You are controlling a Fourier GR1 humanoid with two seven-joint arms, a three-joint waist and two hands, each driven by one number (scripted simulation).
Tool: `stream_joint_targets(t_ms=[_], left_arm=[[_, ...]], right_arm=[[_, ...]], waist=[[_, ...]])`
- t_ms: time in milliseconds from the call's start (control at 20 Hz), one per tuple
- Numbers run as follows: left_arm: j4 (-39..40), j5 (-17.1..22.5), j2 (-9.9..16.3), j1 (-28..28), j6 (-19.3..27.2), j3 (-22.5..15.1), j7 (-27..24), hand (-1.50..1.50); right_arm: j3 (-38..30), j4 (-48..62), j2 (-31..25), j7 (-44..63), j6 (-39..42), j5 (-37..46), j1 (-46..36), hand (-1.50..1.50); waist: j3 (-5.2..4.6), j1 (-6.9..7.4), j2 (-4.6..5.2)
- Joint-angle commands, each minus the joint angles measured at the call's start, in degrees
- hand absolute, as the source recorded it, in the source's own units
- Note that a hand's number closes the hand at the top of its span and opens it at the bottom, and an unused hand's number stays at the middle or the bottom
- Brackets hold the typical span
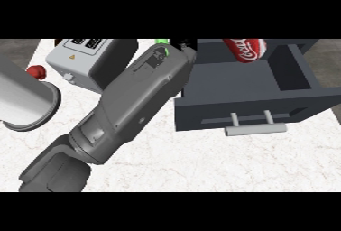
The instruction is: Pick up the can, place it into the drawer and close the drawer
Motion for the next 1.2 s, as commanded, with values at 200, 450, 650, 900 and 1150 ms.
stream_joint_targets(t_ms=[200, 450, 650, 900, 1150], left_arm=[[5.29, 4.35, -0.01, -3.64, 2.83, -5.72, 0.07, -1.5], [2.78, 7.14, -0.01, 0.75, 6.83, -10.31, -2.72, -1.5], [4.08, 8.87, -0.01, 0.05, 6.83, -11.17, -2.96, -1.5], [5.12, 11.3, -0.01, 0.28, 7.85, -11.49, -6.17, -1.5], [6.58, 12.94, -0.01, -1.36, 7.78, -11.23, -7.05, -1.5]], right_arm=[[0.99, -0.55, 0.76, -0.12, 0.34, 0.99, -0.58, -1.5], [0.7, -0.81, -1.13, 1.72, -0.7, 0.97, -1.94, -1.5], [2.03, -1.44, 1.24, 0.88, -0.14, 3.0, -1.0, -1.5], [1.38, -1.0, -0.32, 1.65, -1.85, 2.3, -3.38, -1.5], [-0.9, -0.46, -2.17, -0.27, 0.4, 0.6, -2.87, -1.5]], waist=[[0.05, -0.95, 0.27], [0.02, -1.02, 0.16], [0.03, -1.14, 0.28], [0.01, -1.18, 0.48], [0.02, -1.09, 0.23]])
